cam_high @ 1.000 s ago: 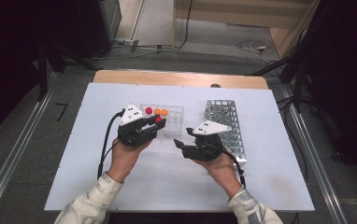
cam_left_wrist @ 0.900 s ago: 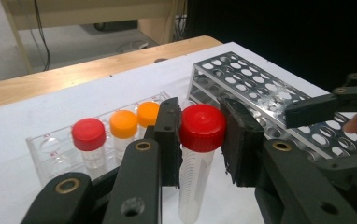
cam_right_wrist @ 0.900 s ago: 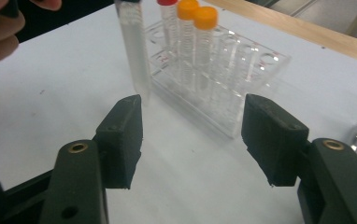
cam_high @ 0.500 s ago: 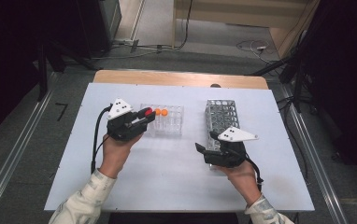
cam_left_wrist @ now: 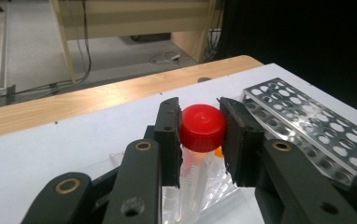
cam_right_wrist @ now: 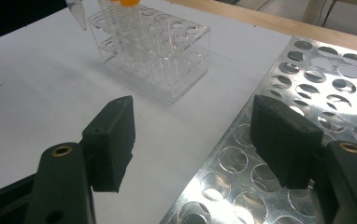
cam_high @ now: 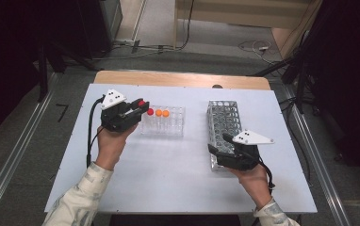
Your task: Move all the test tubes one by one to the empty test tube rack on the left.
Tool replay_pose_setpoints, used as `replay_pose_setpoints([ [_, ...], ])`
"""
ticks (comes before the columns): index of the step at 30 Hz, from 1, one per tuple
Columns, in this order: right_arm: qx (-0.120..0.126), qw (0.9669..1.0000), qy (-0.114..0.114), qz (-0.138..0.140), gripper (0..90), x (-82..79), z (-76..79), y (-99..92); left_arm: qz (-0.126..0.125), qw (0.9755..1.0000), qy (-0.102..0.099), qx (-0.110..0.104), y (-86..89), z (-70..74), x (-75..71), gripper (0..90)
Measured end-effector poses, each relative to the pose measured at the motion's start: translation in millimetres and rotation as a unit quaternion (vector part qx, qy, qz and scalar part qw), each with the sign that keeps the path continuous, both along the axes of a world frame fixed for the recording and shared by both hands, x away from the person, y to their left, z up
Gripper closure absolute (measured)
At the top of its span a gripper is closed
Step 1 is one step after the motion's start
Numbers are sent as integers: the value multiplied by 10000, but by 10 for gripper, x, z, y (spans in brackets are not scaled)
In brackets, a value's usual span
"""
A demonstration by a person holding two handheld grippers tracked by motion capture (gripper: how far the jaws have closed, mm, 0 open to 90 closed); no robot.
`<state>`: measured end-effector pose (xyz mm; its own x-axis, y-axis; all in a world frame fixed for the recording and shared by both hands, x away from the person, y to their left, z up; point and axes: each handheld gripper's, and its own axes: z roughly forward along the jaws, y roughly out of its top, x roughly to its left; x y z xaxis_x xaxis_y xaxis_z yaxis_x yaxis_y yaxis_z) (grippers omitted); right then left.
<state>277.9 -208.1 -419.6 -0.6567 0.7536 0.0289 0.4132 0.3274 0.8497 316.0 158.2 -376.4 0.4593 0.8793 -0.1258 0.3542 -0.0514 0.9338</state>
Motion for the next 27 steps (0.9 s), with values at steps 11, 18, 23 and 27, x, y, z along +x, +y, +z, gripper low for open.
replay_pose_setpoints([
  [11, 22, 10000, 2, -32, 299, 0, 7, -19, 284, 9996, -2, 38, 59, 6, 142, 699],
  [18, 23, 10000, -6, -39, 299, 1, 7, -25, 382, 9993, -24, 47, 70, -38, 207, 699],
  [23, 45, 10000, -16, -67, 301, -1, 12, -45, 400, 9991, -32, 125, 51, -76, 222, 699],
  [27, 39, 10000, -19, -68, 302, -3, 11, -49, 398, 9990, -37, 185, 34, -125, 225, 698],
])
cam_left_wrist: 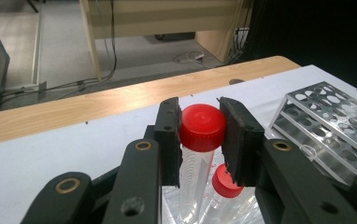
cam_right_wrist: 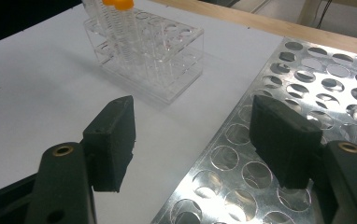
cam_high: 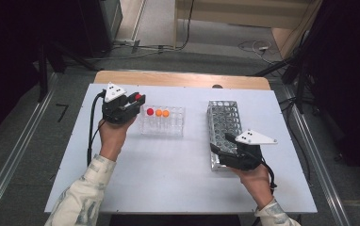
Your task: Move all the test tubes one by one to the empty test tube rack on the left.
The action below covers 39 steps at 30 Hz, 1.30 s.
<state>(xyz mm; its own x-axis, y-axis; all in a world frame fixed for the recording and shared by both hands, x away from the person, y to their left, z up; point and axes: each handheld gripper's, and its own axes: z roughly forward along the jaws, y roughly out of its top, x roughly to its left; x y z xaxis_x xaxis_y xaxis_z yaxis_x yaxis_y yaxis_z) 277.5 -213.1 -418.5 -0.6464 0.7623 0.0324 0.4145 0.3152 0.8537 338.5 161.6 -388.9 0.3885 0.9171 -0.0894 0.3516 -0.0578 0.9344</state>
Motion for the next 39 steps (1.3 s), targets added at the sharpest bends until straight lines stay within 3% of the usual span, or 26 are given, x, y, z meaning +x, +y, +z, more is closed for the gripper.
replay_pose_setpoints([
  [8, -6, 10000, -2, -8, 304, 3, -1, -8, 17, 9999, 94, 62, -36, -179, 8, 697],
  [16, -23, 10000, 14, -13, 304, 4, -11, 0, 11, 9999, 142, 73, -57, -257, 6, 686],
  [28, -25, 10000, 22, -22, 304, 9, -16, -8, 7, 9999, 163, -24, -36, -243, -14, 642],
  [39, -29, 10000, 45, -42, 303, 19, -31, -13, -38, 9998, 197, -95, -12, -211, -67, 483],
])
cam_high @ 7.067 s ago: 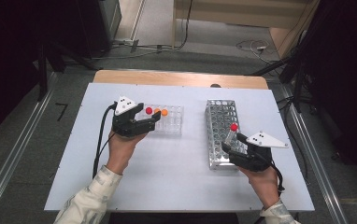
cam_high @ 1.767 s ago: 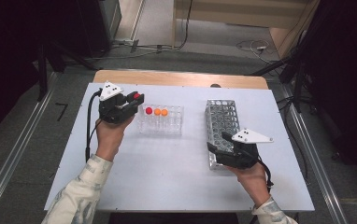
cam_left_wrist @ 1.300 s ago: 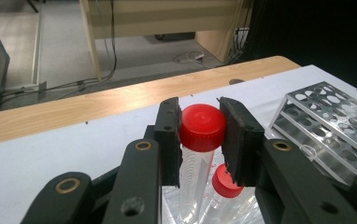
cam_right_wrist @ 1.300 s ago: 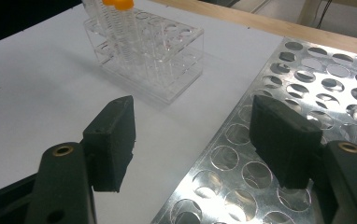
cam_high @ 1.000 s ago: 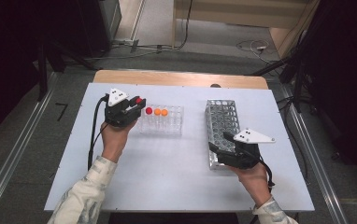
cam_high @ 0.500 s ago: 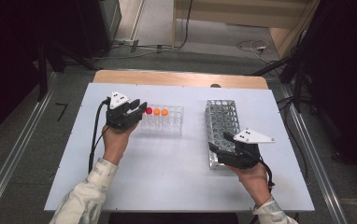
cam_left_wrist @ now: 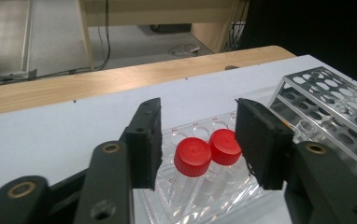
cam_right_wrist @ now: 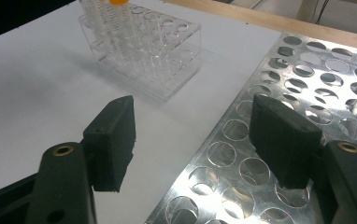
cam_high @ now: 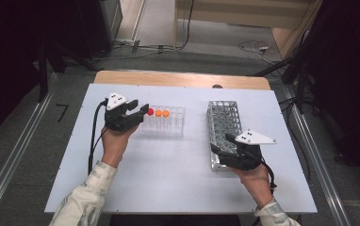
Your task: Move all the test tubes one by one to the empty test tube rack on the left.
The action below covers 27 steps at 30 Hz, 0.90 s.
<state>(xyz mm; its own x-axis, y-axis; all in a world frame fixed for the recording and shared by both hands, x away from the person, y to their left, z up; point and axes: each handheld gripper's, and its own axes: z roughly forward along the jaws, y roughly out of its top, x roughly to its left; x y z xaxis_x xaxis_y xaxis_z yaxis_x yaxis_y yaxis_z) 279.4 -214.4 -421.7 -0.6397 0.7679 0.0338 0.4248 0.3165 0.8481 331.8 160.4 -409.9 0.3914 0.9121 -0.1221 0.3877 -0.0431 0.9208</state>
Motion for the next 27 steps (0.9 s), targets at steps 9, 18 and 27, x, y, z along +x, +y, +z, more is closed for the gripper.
replay_pose_setpoints([
  [9, 1, 10000, 0, -12, 302, 3, -4, -4, 52, 10000, 24, -44, -31, -1, -70, 306],
  [18, -7, 10000, -19, -16, 302, 5, -8, -19, 2, 10000, 41, -47, -9, -1, -188, 272],
  [27, 17, 10000, -54, -39, 297, 0, -8, -47, -29, 10000, 3, -16, 28, -13, -346, 258],
])
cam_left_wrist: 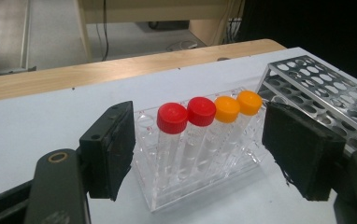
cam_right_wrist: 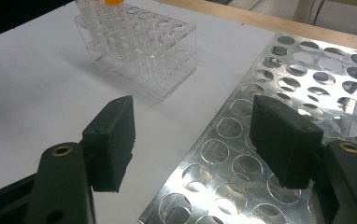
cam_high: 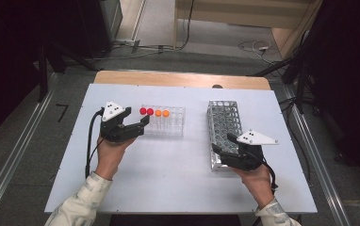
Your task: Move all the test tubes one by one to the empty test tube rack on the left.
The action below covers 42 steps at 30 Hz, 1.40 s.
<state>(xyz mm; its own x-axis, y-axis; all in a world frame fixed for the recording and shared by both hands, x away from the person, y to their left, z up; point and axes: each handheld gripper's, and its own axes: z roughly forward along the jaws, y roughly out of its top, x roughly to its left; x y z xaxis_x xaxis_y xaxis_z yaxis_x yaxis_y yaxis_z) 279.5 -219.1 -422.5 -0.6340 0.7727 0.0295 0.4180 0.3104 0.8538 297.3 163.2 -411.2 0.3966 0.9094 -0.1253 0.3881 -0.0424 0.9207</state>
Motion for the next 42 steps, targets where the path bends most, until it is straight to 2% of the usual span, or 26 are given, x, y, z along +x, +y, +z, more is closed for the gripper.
replay_pose_setpoints([
  [7, 25, 10000, 12, -61, 290, 1, 1, -43, 47, 10000, -13, 24, 35, -59, -118, 258],
  [13, 16, 10000, -24, -80, 283, 0, -8, -80, 42, 9999, 134, 50, 70, -122, -170, 237],
  [19, 17, 9999, -57, -122, 281, -14, -7, -144, 65, 9998, 154, 74, 96, -155, -217, 233],
  [42, 97, 9995, -49, -305, 280, -62, -13, -409, 229, 9997, 88, 71, 269, -274, -468, 223],
])
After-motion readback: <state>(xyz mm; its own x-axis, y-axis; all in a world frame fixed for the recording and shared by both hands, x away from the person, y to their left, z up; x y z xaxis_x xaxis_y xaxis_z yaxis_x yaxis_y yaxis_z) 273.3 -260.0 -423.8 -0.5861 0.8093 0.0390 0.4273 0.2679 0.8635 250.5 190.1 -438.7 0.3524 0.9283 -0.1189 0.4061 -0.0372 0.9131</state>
